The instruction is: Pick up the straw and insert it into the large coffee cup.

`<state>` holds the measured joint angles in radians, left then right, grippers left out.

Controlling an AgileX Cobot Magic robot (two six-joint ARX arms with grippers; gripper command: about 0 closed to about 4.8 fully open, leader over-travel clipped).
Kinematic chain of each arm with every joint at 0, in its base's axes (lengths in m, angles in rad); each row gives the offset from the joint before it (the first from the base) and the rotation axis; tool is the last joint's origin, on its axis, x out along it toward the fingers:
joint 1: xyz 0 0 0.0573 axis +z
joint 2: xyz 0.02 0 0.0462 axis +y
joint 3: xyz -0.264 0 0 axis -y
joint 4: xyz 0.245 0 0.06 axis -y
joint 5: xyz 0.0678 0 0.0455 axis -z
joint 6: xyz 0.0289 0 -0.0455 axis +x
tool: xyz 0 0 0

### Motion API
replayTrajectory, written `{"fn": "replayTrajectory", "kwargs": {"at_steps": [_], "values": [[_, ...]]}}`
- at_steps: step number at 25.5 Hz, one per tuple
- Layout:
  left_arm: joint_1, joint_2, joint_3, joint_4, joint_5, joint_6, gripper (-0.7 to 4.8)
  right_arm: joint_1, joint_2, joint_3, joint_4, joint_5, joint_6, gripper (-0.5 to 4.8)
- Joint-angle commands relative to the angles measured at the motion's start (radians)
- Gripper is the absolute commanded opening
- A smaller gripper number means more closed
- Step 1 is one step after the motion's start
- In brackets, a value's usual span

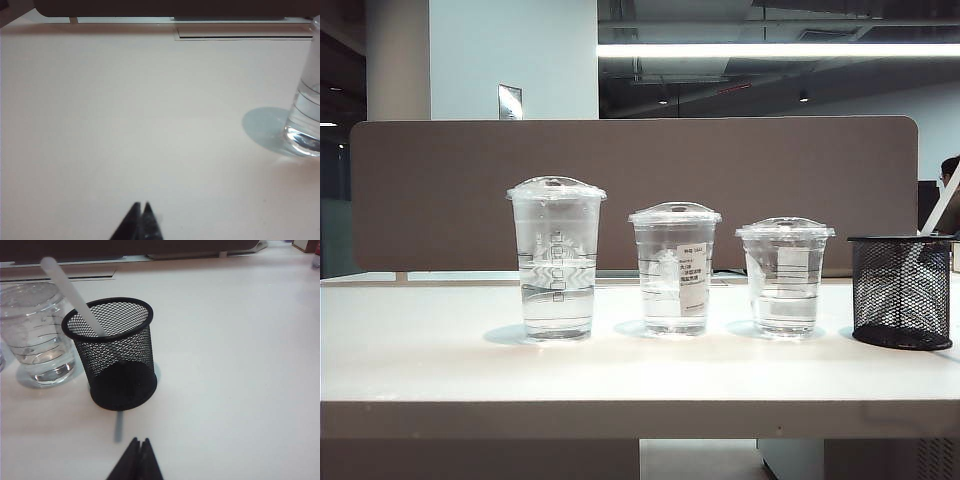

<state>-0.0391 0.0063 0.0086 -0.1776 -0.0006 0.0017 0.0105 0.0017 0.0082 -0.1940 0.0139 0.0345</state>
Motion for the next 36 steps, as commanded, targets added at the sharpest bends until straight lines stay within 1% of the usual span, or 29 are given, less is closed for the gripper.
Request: {"fn": "replayTrajectory", "kwargs": {"at_steps": [1, 5, 8, 9, 10, 11, 12, 14, 16, 17, 20, 21, 23, 24, 29, 36], "values": [[-0.001, 0.003, 0.045, -0.005, 0.005, -0.082, -0.02, 0.001, -0.001, -0.006, 0.011, -0.007, 0.003, -0.05], [-0.001, 0.046, 0.206, -0.005, 0.021, -0.135, -0.02, 0.001, -0.001, -0.006, 0.011, -0.006, 0.003, -0.05], [-0.002, 0.103, 0.373, -0.014, 0.095, -0.136, -0.02, 0.001, -0.001, -0.006, 0.011, -0.007, 0.003, -0.05], [-0.012, 0.137, 0.483, -0.049, 0.157, -0.117, -0.02, 0.001, -0.001, -0.006, 0.011, -0.007, 0.003, -0.05], [-0.023, 0.157, 0.555, -0.096, 0.191, -0.097, -0.03, 0.001, -0.001, -0.006, 0.011, -0.007, 0.003, -0.05], [-0.047, 0.188, 0.674, -0.206, 0.236, -0.06, -0.02, 0.001, -0.002, -0.006, 0.011, -0.006, 0.003, -0.05], [-0.065, 0.208, 0.747, -0.288, 0.258, -0.04, -0.03, 0.001, -0.002, -0.006, 0.011, -0.007, 0.003, -0.05], [-0.101, 0.24, 0.872, -0.448, 0.275, -0.008, -0.02, 0.001, -0.001, -0.006, 0.011, -0.006, 0.003, -0.05], [-0.138, 0.259, 0.974, -0.588, 0.274, -0.008, -0.02, 0.001, -0.001, -0.006, 0.011, -0.007, 0.003, -0.05], [-0.155, 0.261, 1.006, -0.637, 0.275, -0.009, -0.03, 0.001, -0.002, -0.006, 0.011, -0.007, 0.003, -0.05], [-0.209, 0.26, 1.072, -0.768, 0.275, -0.009, -0.02, 0.001, -0.001, -0.006, 0.011, -0.007, 0.003, -0.05], [-0.232, 0.254, 1.093, -0.85, 0.299, -0.009, -0.02, 0.001, -0.001, -0.006, 0.011, -0.007, 0.003, -0.05], [-0.24, 0.247, 1.1, -0.93, 0.347, -0.009, -0.03, 0.001, -0.001, -0.006, 0.011, -0.006, 0.003, -0.05], [-0.24, 0.243, 1.099, -0.964, 0.349, -0.01, -0.03, 0.001, -0.001, -0.006, 0.011, -0.006, 0.003, -0.05], [-0.239, 0.241, 1.099, -1.02, 0.349, -0.01, -0.02, 0.001, -0.001, -0.006, 0.011, -0.006, 0.003, -0.05], [-0.239, 0.241, 1.099, -1.018, 0.349, -0.01, -0.02, 0.001, -0.001, -0.006, 0.011, -0.007, 0.003, -0.05]]}}
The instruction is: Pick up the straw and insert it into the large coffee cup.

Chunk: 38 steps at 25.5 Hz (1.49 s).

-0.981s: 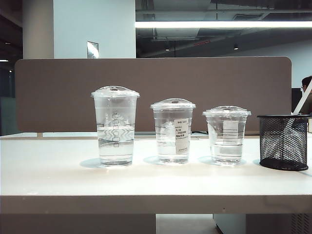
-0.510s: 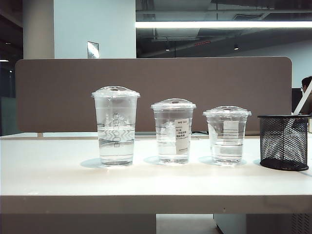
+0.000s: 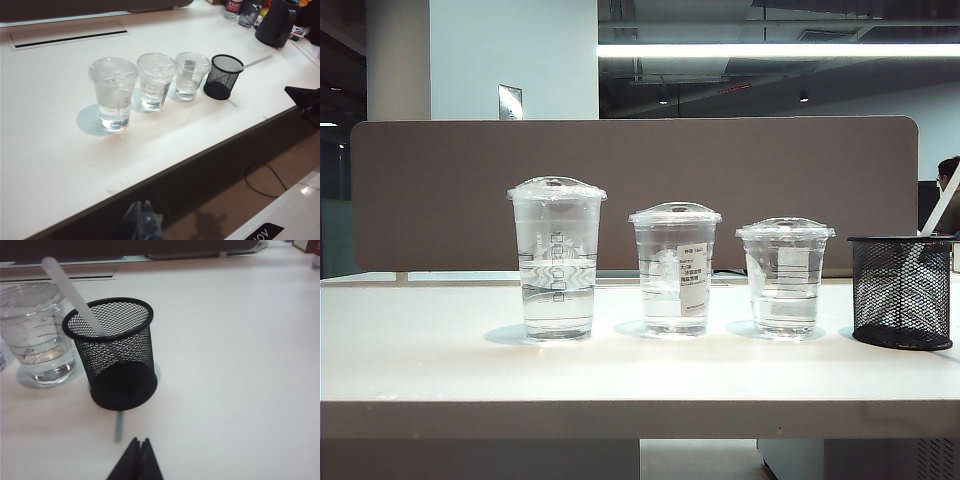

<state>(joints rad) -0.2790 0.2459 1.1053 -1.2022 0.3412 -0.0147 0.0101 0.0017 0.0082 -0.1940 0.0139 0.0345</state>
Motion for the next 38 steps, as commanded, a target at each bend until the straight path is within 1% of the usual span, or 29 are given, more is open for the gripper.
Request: {"fn": "replayTrajectory", "kwargs": {"at_steps": [1, 16, 17, 21, 25, 31, 33, 36, 38], "values": [[0.001, 0.002, 0.002, 0.006, 0.008, 0.007, -0.02, 0.001, -0.001, -0.006, 0.011, -0.007, 0.003, -0.05], [0.001, 0.002, 0.002, 0.03, 0.007, 0.007, -0.02, 0.001, -0.001, -0.006, 0.011, -0.006, 0.003, -0.05], [0.001, 0.002, 0.002, 0.03, 0.007, 0.007, -0.02, 0.001, -0.001, -0.006, 0.012, 0.005, 0.001, -0.05], [0.001, 0.002, 0.002, 0.03, 0.006, 0.007, -0.02, 0.0, -0.001, -0.006, 0.023, 0.142, -0.005, -0.05], [0.001, 0.002, 0.002, 0.033, -0.008, 0.008, -0.02, 0.0, -0.001, -0.006, 0.026, 0.167, -0.012, -0.05], [0.001, 0.002, 0.002, 0.033, -0.008, 0.008, -0.03, 0.001, -0.001, -0.006, 0.026, 0.166, -0.011, -0.05], [0.001, 0.002, 0.002, 0.033, -0.008, 0.011, -0.03, 0.002, -0.001, -0.006, 0.026, 0.149, -0.008, -0.05], [0.001, 0.002, 0.002, 0.033, -0.023, 0.057, -0.03, 0.002, -0.001, -0.006, 0.032, 0.112, -0.004, -0.05], [0.001, 0.002, 0.001, 0.033, -0.04, 0.068, -0.03, 0.002, -0.001, -0.005, 0.051, 0.102, 0.045, -0.05]]}}
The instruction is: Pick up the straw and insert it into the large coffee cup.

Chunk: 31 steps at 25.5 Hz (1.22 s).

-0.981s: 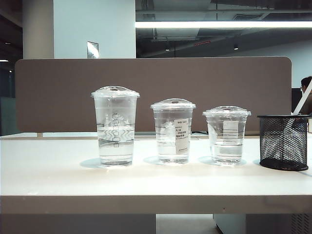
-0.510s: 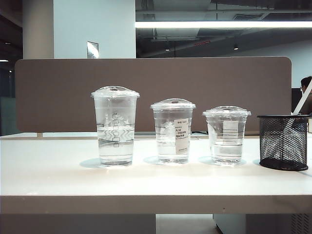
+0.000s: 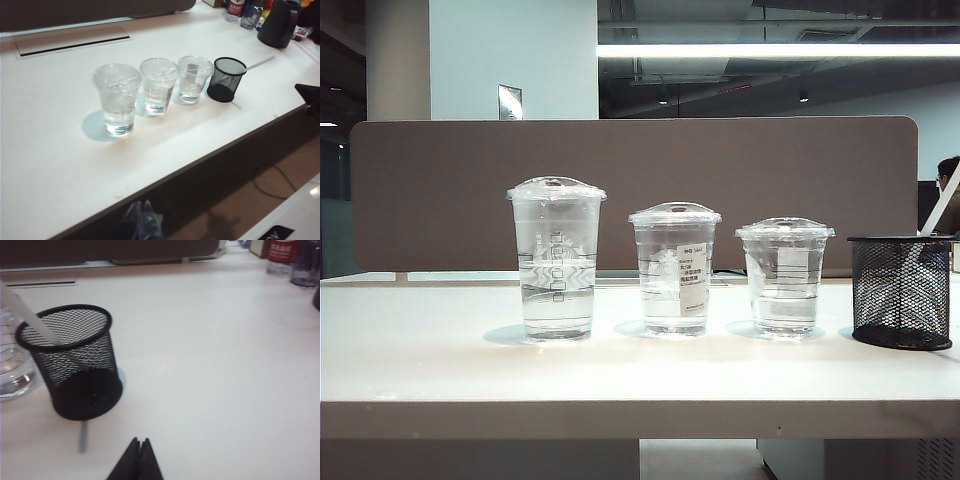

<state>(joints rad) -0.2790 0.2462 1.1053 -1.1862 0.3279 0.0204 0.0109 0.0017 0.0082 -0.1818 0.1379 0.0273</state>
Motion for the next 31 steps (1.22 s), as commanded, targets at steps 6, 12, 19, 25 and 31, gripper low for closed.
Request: {"fn": "replayTrajectory", "kwargs": {"at_steps": [6, 12, 19, 25, 31], "values": [[0.002, 0.002, -0.042, 0.03, -0.039, 0.037, -0.03, 0.002, 0.002, 0.179, 0.045, -0.063, 0.168, -0.05], [0.002, 0.002, -0.129, 0.11, -0.035, 0.052, -0.04, 0.0, 0.094, 0.476, -0.024, 0.0, -0.213, -0.05], [0.002, 0.001, -0.153, 0.24, -0.035, 0.052, -0.04, -0.001, 0.505, 0.771, -0.126, -0.073, -0.251, -0.05], [0.002, 0.002, -0.153, 0.254, -0.029, 0.053, -0.04, -0.051, 0.654, 0.723, 0.156, -0.252, -0.108, -0.05], [0.002, 0.001, -0.153, 0.253, -0.009, 0.053, -0.04, -0.322, 0.872, 0.717, 0.338, -0.475, 0.071, -0.05]]}}
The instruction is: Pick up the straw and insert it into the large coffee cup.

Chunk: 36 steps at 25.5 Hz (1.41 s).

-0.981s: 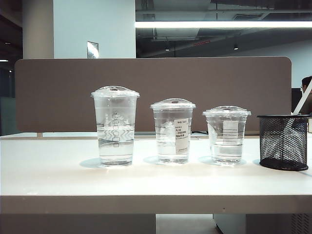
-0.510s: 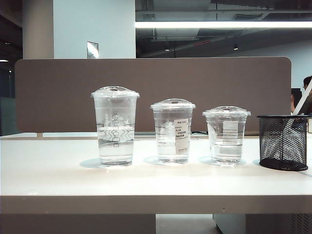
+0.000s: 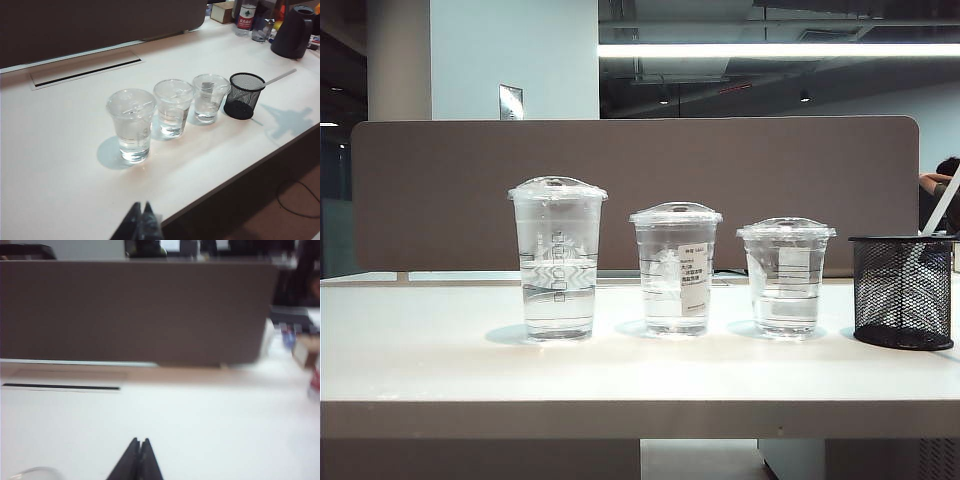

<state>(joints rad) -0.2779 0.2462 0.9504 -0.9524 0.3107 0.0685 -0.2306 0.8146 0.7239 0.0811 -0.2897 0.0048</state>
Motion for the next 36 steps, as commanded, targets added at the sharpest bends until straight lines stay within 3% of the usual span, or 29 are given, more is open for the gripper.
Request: {"fn": "replayTrajectory", "kwargs": {"at_steps": [1, 5, 11, 17, 22, 26, 31, 36], "values": [[0.0, 0.001, 0.002, 0.019, 0.008, 0.005, -0.04, -0.109, 0.083, 0.001, 0.082, -0.022, 0.116, -0.05], [0.002, 0.002, 0.002, 0.02, 0.008, 0.005, -0.04, -0.167, 0.169, -0.002, 0.071, 0.006, 0.122, -0.05], [0.002, 0.002, 0.002, 0.02, 0.005, 0.003, -0.04, -0.123, 0.161, -0.099, 0.128, 0.0, 0.071, -0.04], [0.002, 0.001, 0.002, 0.019, 0.008, 0.003, -0.04, -0.085, -0.041, -0.388, 0.21, 0.0, 0.064, 0.0], [0.002, 0.001, 0.002, 0.018, 0.007, 0.003, -0.04, -0.062, -0.269, -0.562, 0.174, -0.055, 0.068, 0.24], [0.002, 0.001, 0.002, 0.018, 0.007, 0.003, -0.03, 0.046, -0.517, -0.669, 0.122, 0.038, 0.105, 0.52], [0.002, 0.002, 0.002, 0.019, 0.007, 0.003, -0.03, 0.189, -0.561, -0.676, 0.048, 0.163, 0.104, 0.67], [0.002, 0.001, 0.002, 0.018, 0.008, 0.003, -0.04, 0.346, -0.499, -0.676, 0.05, 0.336, 0.097, 1.61]]}}
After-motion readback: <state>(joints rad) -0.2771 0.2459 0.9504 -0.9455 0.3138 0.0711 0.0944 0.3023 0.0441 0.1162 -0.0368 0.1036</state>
